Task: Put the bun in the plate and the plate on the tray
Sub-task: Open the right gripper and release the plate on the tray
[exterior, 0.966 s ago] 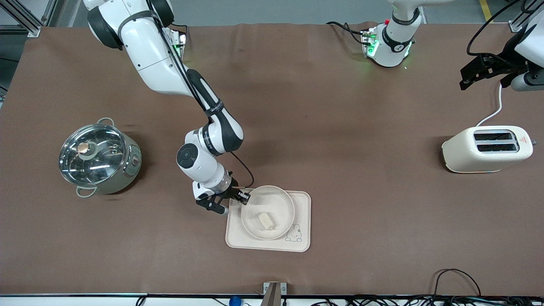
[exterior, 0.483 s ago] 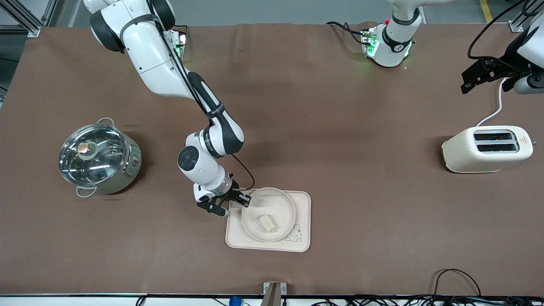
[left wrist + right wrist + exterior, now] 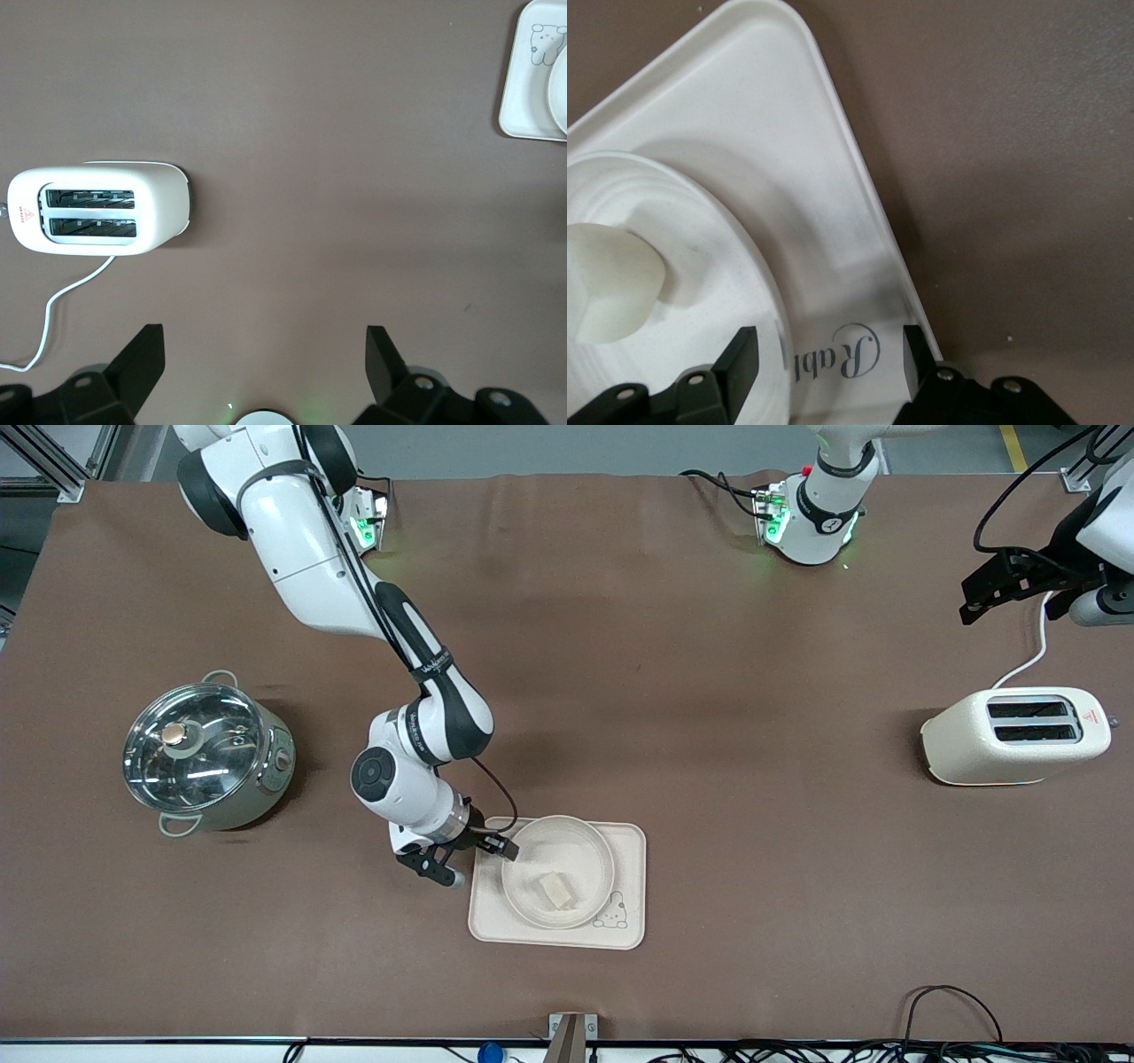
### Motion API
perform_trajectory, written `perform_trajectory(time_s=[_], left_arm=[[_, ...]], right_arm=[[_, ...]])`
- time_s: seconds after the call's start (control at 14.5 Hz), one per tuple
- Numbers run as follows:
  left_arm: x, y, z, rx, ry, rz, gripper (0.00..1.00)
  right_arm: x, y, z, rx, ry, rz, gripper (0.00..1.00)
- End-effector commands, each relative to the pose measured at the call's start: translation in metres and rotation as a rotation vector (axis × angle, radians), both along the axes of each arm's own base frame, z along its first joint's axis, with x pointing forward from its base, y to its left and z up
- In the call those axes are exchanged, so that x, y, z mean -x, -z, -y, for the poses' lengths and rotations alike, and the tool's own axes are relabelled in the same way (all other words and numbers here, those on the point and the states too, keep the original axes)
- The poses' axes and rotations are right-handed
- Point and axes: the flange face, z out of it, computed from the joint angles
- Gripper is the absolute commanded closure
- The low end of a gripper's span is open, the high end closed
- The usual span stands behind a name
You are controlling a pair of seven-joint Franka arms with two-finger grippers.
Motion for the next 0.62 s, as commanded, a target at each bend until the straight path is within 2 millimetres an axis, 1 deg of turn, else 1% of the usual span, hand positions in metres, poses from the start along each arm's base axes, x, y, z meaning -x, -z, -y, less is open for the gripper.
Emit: perform_trajectory(time_s=[0.0, 0.07, 0.14, 0.28, 0.34, 0.41, 0.48, 0.55], left_arm=[[-0.003, -0.006, 0.000, 0.020, 0.003, 0.009, 0.00], [-0.003, -0.006, 0.000, 0.020, 0.003, 0.009, 0.00], [-0.003, -0.006, -0.001, 0.020, 0.001, 0.009, 0.00], [-0.003, -0.006, 0.000, 0.019, 0.003, 0.011, 0.00], [-0.002, -0.007, 0.000, 0.017, 0.004, 0.013, 0.00], [-0.002, -0.007, -0.002, 0.019, 0.000, 0.013, 0.00], [-0.002, -0.008, -0.001, 0.019, 0.001, 0.016, 0.00], [-0.001, -0.009, 0.000, 0.019, 0.004, 0.017, 0.00]], right_arm=[[0.002, -0.010, -0.001, -0.025, 0.045, -0.028, 0.07], [0.001, -0.011, 0.002, -0.026, 0.051, -0.027, 0.00], [0.000, -0.012, 0.005, -0.026, 0.053, -0.031, 0.00], [-0.003, -0.027, 0.007, -0.034, 0.056, -0.019, 0.00], [-0.004, -0.040, 0.010, -0.037, 0.053, -0.020, 0.00], [-0.009, -0.061, 0.020, -0.042, 0.053, -0.033, 0.00], [-0.012, -0.095, 0.029, -0.053, 0.048, -0.035, 0.00], [-0.017, -0.133, 0.045, -0.065, 0.050, -0.029, 0.00]])
